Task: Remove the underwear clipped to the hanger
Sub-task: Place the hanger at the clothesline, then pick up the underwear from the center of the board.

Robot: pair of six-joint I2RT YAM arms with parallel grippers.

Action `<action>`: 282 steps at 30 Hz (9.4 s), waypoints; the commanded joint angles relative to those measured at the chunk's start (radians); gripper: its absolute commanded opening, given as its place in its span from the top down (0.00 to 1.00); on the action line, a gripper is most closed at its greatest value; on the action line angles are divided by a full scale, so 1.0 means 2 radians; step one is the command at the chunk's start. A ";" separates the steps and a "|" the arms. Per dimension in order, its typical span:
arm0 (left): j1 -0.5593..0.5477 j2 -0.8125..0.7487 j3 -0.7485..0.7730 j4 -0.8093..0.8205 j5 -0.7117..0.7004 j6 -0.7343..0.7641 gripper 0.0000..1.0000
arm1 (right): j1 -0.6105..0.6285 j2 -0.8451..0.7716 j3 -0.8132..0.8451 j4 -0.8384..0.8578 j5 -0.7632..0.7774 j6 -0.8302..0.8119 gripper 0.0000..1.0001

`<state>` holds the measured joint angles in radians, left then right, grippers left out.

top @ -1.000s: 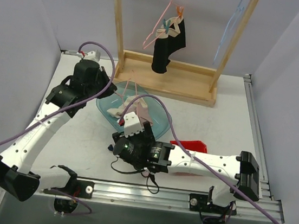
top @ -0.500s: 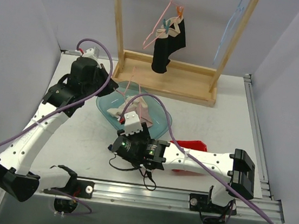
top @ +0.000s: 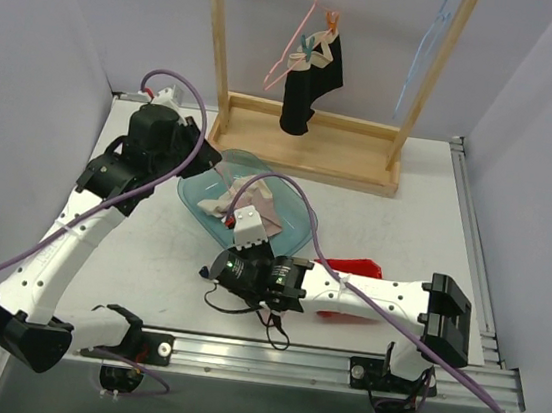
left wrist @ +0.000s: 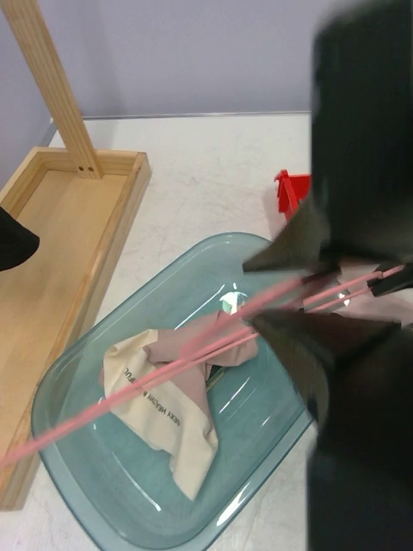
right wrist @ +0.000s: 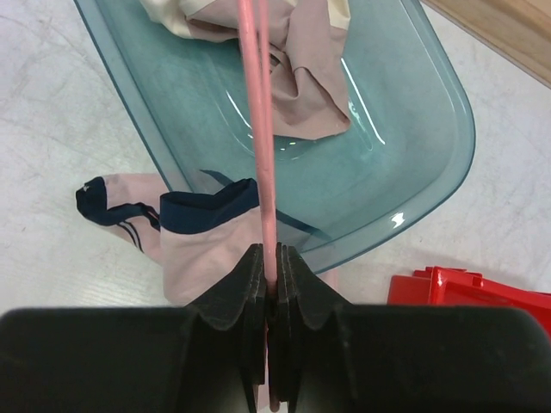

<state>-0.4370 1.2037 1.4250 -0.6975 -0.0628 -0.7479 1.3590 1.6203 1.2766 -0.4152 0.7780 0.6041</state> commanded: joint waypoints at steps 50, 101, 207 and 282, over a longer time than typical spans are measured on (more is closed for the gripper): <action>0.059 -0.334 -0.221 0.073 0.011 0.009 0.06 | -0.085 -0.352 -0.032 -0.177 -0.096 0.005 1.00; 0.060 -0.296 -0.252 0.146 0.074 -0.020 0.06 | -0.551 -0.302 0.027 -0.041 -0.493 -0.207 1.00; 0.066 -0.311 -0.248 0.129 0.083 -0.016 0.06 | -0.447 -0.271 0.010 0.011 -0.437 -0.138 0.00; 0.070 -0.333 -0.247 0.083 0.090 -0.003 0.06 | -0.027 -0.321 -0.250 0.224 -0.101 -0.063 1.00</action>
<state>-0.3046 0.5465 0.8986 -0.5507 0.1066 -0.7658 1.3460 1.0420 0.6750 0.0433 0.4675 0.5667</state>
